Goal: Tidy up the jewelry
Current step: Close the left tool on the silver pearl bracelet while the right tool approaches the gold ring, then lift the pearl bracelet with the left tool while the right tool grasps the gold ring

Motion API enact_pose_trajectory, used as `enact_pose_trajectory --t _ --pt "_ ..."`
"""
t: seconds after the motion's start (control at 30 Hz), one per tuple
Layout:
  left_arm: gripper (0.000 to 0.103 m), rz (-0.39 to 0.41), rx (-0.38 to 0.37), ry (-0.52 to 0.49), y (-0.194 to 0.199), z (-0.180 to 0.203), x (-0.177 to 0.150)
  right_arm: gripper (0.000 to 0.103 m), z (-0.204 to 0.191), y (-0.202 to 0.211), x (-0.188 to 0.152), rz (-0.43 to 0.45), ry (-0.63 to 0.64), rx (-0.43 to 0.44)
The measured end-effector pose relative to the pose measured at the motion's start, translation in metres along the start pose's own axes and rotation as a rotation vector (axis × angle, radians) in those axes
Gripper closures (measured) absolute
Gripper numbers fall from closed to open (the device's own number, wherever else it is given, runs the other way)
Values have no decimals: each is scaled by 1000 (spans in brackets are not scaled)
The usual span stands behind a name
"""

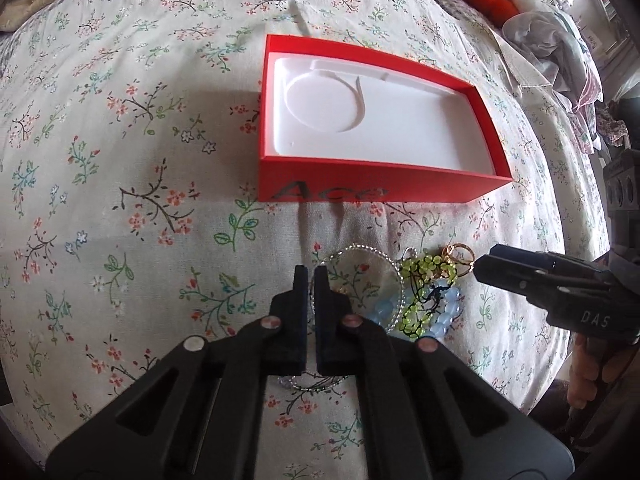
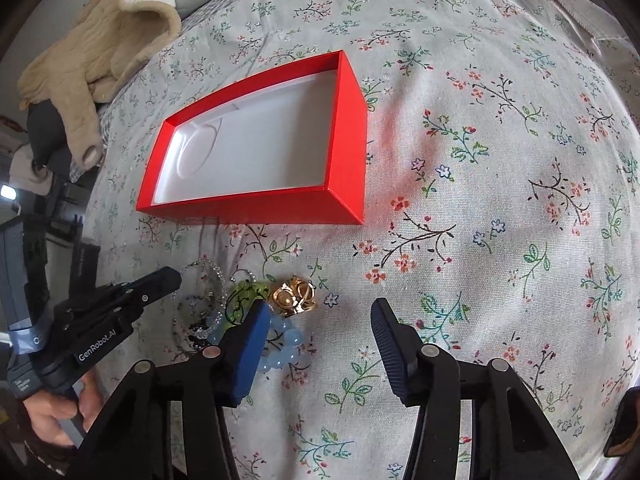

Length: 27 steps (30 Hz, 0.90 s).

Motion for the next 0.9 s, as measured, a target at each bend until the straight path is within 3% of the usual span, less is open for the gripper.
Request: enact_pose_trajectory --t 0.13,0.47,0.5,0.8,0.9 --pt "100 23 2 12 7 -3 2 72 -6 -7 2 -3 0 1" --pt "100 63 -6 29 25 -9 4 84 -5 -10 5 7 -15 17" --pt "100 67 -10 31 27 -8 4 93 -5 -8 5 9 -13 22" --pt "100 110 -34 41 44 -7 7 94 6 5 7 36 -36 -11" --pt "100 115 -29 38 45 -5 6 89 12 10 9 50 -41 -34"
Point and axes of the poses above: each gripper's, at about its wrist camera, not at the fingertips, and y roughly against the way its jaws point, z to its right, x to its top, the point moved 4 cm from there along -y, roughly the way its jaws point, and after that the axes turned 9 degrees about z, right-handed, at the moved point
